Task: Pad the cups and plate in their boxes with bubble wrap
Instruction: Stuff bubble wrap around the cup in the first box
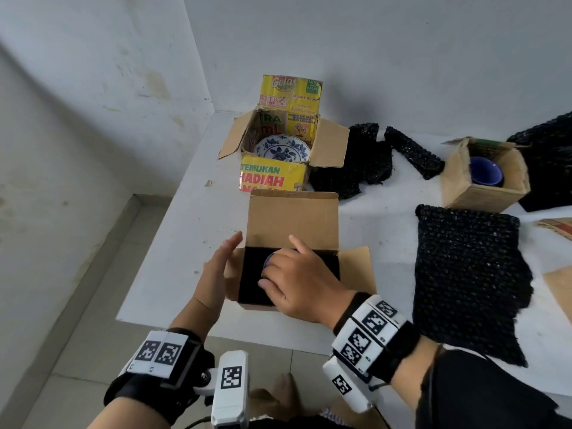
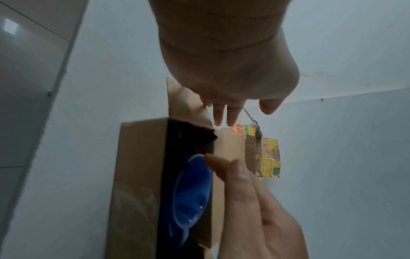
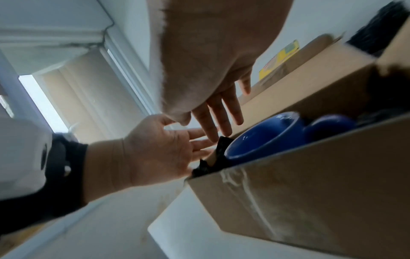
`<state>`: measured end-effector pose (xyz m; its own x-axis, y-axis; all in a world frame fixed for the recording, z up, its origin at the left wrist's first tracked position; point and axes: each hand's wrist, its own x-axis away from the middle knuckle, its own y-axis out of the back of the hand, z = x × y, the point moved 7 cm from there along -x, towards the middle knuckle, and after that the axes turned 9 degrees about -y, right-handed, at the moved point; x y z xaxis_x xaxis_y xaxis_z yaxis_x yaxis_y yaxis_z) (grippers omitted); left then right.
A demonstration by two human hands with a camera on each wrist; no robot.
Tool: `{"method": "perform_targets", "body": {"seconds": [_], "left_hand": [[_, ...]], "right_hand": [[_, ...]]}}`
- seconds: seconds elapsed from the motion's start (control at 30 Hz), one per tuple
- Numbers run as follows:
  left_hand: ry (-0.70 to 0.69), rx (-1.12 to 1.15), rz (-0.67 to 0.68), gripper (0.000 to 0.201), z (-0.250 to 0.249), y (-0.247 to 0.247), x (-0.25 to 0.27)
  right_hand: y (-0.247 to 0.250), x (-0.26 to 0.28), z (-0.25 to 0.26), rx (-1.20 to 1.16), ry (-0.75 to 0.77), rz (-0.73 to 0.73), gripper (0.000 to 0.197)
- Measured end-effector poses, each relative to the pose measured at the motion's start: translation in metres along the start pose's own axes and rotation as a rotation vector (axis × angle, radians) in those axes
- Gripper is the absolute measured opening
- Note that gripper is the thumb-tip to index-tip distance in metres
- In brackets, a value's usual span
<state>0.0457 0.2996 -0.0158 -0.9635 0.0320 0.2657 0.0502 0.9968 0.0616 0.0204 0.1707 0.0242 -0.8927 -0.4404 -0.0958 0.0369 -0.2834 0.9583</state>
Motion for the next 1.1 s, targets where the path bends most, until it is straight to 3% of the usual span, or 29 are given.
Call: {"method": "perform_targets", "body": {"seconds": [0.1, 0.2, 0.3, 0.4, 0.47, 0.63, 0.83, 0.93, 1.1], "left_hand": [[-0.182, -0.209, -0.008, 0.047, -0.026, -0.017, -0.003], [-0.345, -0.308, 0.082, 0.042, -0.055, -0.055, 0.003], [-0.425, -0.390, 0.257, 0.035, -0.074, -0.111, 0.009], [-0.619, -0.511, 0.399, 0.054, -0.089, -0.173, 0.013], [-0.677, -0.579, 0.480, 0.057, -0.092, -0.218, 0.016], [-0.676, -0.699, 0.646, 0.053, -0.082, -0.316, 0.026], [-0.532, -0.997, 0.781, 0.066, -0.027, -0.390, 0.016], [-0.373, -1.140, 0.707, 0.079, 0.001, -0.399, 0.002], [-0.179, -1.317, 0.385, 0.090, 0.021, -0.389, -0.015]], "right_hand": [[0.031, 0.024, -0.035, -0.063, -0.093, -0.135, 0.037], [0.056, 0.052, -0.079, -0.064, -0.210, -0.225, 0.033], [0.069, 0.083, -0.127, -0.034, -0.341, -0.224, 0.037], [0.076, 0.119, -0.173, 0.032, -0.484, -0.229, 0.041], [0.076, 0.147, -0.203, 0.075, -0.603, -0.193, 0.042], [0.061, 0.211, -0.264, 0.123, -0.881, 0.072, 0.052], [0.043, 0.255, -0.314, 0.062, -1.023, 0.227, 0.064], [0.034, 0.263, -0.331, 0.013, -1.033, 0.218, 0.068], [0.028, 0.261, -0.345, 0.026, -0.984, 0.148, 0.065]]}}
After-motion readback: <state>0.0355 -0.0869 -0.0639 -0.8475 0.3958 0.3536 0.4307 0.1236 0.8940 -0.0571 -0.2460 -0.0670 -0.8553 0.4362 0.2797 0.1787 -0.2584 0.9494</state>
